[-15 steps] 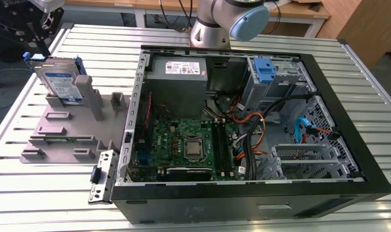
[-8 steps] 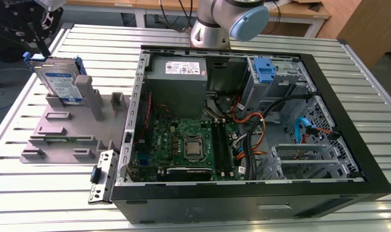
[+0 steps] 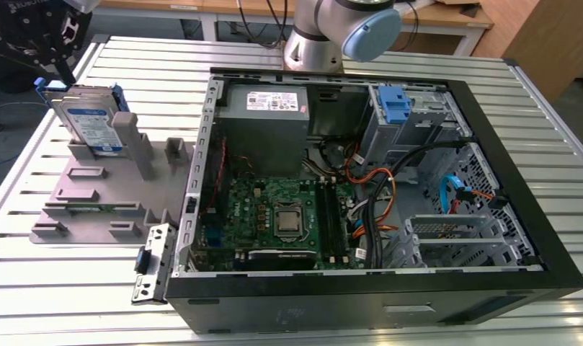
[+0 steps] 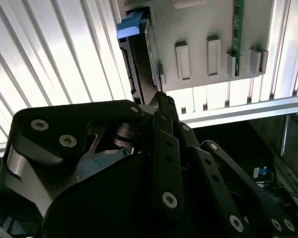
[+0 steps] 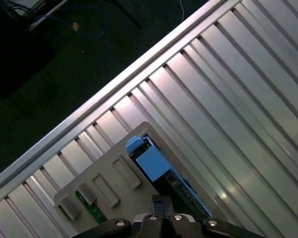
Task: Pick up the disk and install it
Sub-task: 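Pick up the disk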
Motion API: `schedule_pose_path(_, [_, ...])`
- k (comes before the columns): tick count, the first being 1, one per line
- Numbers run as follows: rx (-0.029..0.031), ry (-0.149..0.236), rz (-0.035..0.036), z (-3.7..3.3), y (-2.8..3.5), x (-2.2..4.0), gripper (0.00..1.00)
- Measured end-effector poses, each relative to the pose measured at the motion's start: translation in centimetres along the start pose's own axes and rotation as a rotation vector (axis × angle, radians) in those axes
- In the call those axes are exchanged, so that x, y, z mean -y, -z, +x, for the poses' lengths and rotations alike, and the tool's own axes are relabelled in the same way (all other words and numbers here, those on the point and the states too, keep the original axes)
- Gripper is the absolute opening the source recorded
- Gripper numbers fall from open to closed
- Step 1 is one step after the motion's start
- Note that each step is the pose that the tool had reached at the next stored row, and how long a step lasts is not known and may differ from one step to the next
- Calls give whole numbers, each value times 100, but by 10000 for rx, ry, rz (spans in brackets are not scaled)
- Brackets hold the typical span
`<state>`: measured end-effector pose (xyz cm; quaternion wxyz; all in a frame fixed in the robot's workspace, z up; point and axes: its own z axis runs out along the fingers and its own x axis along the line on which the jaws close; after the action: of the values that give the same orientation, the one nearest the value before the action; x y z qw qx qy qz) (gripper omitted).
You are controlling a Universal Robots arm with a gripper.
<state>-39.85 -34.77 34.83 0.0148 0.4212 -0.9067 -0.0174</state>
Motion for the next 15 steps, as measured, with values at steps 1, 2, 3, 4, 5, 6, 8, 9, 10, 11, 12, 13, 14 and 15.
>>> schedule_pose_path(1, [-8, 185, 2, 0, -1, 0, 11])
schedule_pose_path(2, [-15, 360, 5, 0, -2, 0, 11])
schedule_pose_path(3, [-24, 539, 7, 0, -4, 0, 11])
schedule_pose_path(4, [-32, 724, 9, 0, -5, 0, 11])
schedule_pose_path(5, [-40, 904, 11, 0, -6, 0, 11])
schedule_pose_path(6, [-49, 1094, 13, 0, -7, 0, 11])
schedule_pose_path(8, [-65, 1453, 18, 0, -9, 0, 11])
schedule_pose_path(9, [-72, 1634, 20, 0, -11, 0, 11])
schedule_pose_path(10, [-80, 1813, 22, 0, -12, 0, 11])
schedule_pose_path(11, [-89, 1993, 25, 0, -13, 1, 11])
schedule_pose_path(12, [-97, 2188, 27, 0, -15, 1, 11])
schedule_pose_path(13, [-105, 2357, 29, 0, -17, 1, 11])
schedule_pose_path(14, [-113, 2543, 30, -1, -18, 1, 11])
schedule_pose_path(15, [-119, 2710, 31, 0, -20, 1, 11])
